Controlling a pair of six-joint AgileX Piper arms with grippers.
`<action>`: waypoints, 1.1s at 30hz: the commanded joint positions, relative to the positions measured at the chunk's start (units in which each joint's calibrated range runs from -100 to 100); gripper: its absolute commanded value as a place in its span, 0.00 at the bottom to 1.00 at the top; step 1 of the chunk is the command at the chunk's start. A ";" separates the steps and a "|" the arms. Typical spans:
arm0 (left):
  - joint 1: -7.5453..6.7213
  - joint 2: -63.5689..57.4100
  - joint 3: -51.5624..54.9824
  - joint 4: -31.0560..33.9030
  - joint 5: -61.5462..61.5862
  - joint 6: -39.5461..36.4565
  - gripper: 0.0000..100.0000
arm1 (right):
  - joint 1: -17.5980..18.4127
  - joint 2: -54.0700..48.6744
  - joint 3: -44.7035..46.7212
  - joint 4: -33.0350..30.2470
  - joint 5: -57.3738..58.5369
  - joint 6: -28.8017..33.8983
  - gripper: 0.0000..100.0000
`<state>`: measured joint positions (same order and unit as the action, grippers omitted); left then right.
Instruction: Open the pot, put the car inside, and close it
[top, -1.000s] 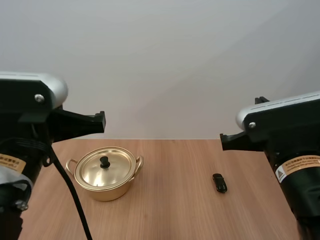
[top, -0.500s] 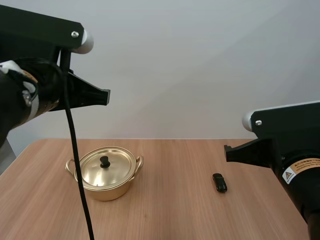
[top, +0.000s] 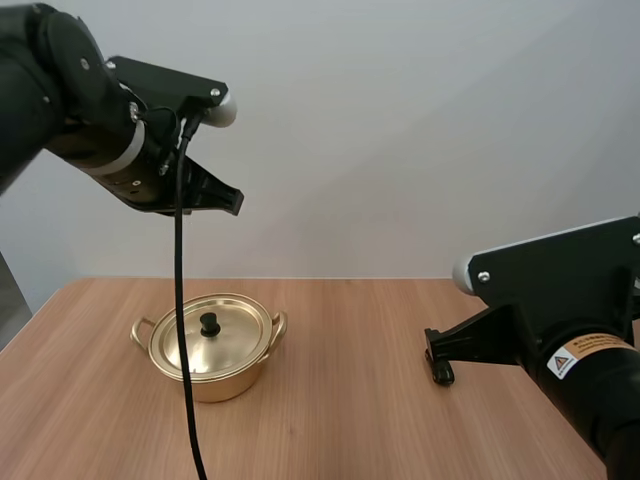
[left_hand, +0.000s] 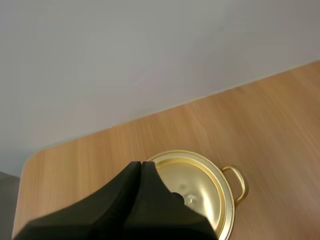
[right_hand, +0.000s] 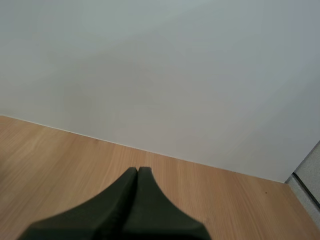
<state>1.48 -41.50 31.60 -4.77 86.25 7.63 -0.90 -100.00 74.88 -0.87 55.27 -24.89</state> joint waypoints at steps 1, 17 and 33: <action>0.04 19.48 0.02 0.20 -0.09 0.04 0.00 | 0.04 0.00 0.03 0.07 0.11 -0.02 0.00; 0.04 24.30 0.02 -0.71 0.59 2.21 0.02 | 0.04 0.00 0.03 0.07 0.11 -0.02 0.00; 0.04 25.07 0.02 -0.86 8.79 2.21 0.90 | 0.04 0.00 0.03 0.07 0.11 -0.02 0.00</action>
<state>1.48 -16.64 31.60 -5.63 94.68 9.86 -0.90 -100.00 74.88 -0.87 55.27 -24.89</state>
